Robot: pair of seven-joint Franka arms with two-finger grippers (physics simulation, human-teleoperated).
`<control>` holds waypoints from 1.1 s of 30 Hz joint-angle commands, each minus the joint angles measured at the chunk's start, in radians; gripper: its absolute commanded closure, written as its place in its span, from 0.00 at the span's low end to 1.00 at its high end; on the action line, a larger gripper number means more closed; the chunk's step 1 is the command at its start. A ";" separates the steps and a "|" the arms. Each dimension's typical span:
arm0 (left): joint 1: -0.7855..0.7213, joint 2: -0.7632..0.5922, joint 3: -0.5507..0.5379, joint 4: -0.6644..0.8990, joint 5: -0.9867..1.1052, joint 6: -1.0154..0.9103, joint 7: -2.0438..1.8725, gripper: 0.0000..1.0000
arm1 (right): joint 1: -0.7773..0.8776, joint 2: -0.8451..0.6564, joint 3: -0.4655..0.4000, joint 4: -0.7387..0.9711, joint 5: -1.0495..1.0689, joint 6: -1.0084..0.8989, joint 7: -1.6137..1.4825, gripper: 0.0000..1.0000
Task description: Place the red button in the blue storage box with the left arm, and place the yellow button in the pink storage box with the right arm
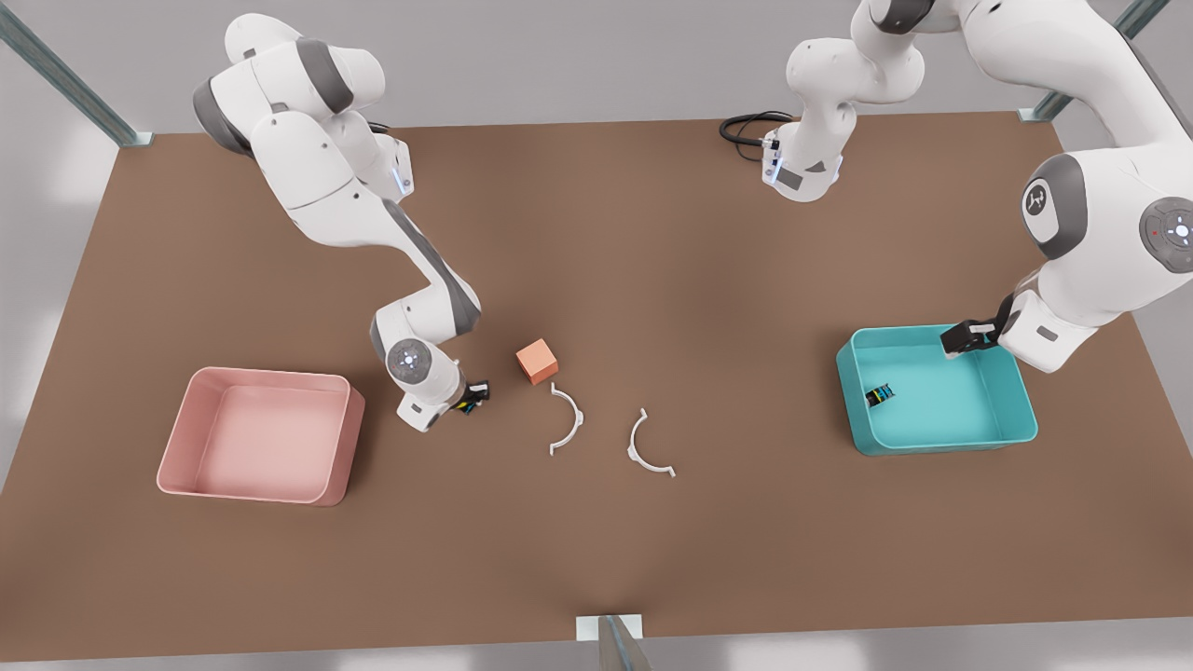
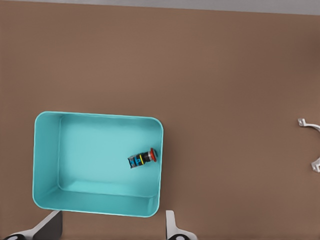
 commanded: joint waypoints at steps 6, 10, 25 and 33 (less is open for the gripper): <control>0.000 -0.001 0.000 0.001 -0.001 -0.002 -0.003 0.00 | -0.002 -0.087 0.005 0.010 -0.002 -0.033 -0.005 0.39; 0.000 -0.001 0.000 0.000 -0.001 -0.002 -0.003 0.00 | -0.055 -0.153 0.001 0.066 -0.004 -0.107 -0.020 0.44; -0.003 -0.001 -0.001 0.000 -0.001 -0.005 -0.004 0.00 | -0.463 -0.345 0.008 -0.169 -0.085 -0.124 -0.315 0.48; -0.003 0.000 -0.001 0.000 -0.001 -0.005 -0.004 0.00 | -0.543 -0.210 0.001 -0.152 -0.085 0.002 -0.326 0.27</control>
